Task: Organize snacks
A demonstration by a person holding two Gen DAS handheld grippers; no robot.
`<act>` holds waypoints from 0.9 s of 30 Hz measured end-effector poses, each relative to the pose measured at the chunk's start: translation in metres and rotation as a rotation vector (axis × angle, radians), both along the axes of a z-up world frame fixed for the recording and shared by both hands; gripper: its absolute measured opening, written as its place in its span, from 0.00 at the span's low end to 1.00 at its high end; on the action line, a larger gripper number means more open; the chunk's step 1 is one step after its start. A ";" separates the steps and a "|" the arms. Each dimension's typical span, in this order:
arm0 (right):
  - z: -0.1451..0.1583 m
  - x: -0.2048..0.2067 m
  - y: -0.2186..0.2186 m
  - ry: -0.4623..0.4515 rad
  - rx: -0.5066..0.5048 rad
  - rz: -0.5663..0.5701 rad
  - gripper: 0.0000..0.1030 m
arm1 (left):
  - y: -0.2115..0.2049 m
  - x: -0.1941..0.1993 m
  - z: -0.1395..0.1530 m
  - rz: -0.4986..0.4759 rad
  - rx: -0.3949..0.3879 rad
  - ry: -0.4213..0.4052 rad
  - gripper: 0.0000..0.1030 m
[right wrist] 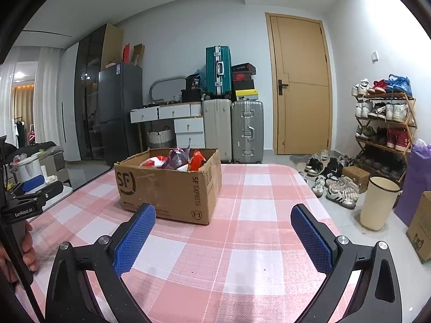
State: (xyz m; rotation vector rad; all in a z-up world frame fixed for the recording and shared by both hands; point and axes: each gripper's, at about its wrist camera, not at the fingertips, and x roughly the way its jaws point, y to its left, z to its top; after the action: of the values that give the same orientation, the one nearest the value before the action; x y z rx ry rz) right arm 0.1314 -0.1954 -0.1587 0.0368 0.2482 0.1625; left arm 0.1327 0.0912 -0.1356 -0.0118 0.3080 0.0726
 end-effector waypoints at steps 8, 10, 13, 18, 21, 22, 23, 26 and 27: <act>0.000 -0.002 0.006 -0.005 -0.020 0.019 0.99 | -0.002 -0.001 -0.001 0.000 0.002 -0.002 1.00; -0.001 -0.002 0.006 -0.005 -0.018 0.020 0.99 | -0.002 -0.002 0.000 0.000 0.000 -0.002 1.00; 0.000 -0.002 0.006 -0.005 -0.021 0.019 0.99 | -0.002 -0.002 0.000 0.000 0.000 -0.003 1.00; 0.000 -0.002 0.006 -0.005 -0.020 0.019 0.99 | -0.001 -0.003 0.001 -0.001 0.000 -0.003 1.00; 0.000 -0.002 0.006 -0.005 -0.020 0.020 0.99 | -0.001 -0.003 0.001 -0.001 0.001 -0.003 1.00; 0.000 -0.002 0.006 -0.006 -0.020 0.020 0.99 | -0.002 -0.002 0.000 0.000 0.001 -0.002 1.00; 0.000 -0.002 0.006 -0.005 -0.020 0.019 0.99 | -0.001 -0.003 0.001 0.000 0.001 -0.003 1.00; 0.000 -0.002 0.006 -0.005 -0.020 0.020 0.99 | -0.001 -0.003 0.001 -0.001 0.001 -0.003 1.00; 0.000 -0.002 0.006 -0.005 -0.020 0.019 0.99 | -0.001 -0.003 0.001 0.000 0.001 -0.002 1.00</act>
State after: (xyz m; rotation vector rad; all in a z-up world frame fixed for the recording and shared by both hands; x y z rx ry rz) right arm 0.1292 -0.1898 -0.1589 0.0140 0.2448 0.1794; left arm 0.1298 0.0901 -0.1349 -0.0111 0.3057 0.0723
